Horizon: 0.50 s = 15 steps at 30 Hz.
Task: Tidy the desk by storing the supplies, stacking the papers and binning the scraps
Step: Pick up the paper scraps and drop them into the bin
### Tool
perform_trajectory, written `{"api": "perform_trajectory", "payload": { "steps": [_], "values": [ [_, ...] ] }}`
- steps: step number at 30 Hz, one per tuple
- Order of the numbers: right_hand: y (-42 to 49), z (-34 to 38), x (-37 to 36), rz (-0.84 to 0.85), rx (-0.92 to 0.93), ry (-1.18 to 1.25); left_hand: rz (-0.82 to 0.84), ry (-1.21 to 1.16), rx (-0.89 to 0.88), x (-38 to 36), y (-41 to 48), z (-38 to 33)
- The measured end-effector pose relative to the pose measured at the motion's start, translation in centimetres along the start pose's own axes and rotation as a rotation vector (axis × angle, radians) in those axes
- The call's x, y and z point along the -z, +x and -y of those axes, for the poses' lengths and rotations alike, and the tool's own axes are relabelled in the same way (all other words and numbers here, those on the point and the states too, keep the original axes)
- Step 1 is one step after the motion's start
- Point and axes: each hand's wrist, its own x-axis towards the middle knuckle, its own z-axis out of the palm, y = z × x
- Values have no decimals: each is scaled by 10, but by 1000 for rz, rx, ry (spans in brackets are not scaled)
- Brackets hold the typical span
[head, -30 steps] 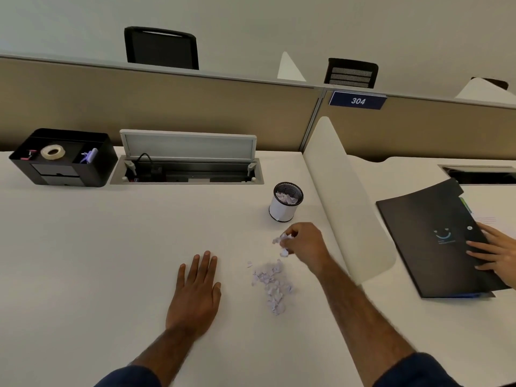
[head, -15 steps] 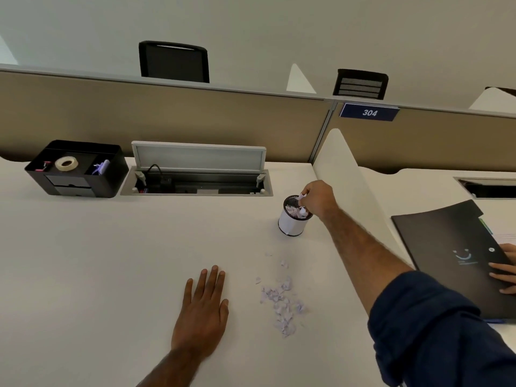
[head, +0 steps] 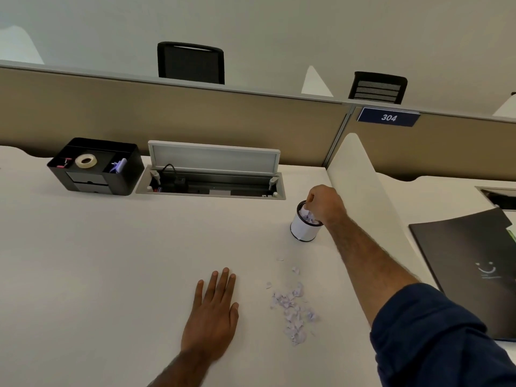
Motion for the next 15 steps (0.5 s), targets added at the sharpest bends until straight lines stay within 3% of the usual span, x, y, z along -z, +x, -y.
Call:
{"api": "perform_trajectory", "payload": {
  "steps": [6,11,15],
  "values": [
    [0,-9,1,-108,3,-42,3,4,5,3,0,0],
    [-5,-9,-1,-76,31,-66,-1,2,3,2,0,0],
    [-30,-9,0,-299,95,135,5,5,5,1,0,2]
  ]
}}
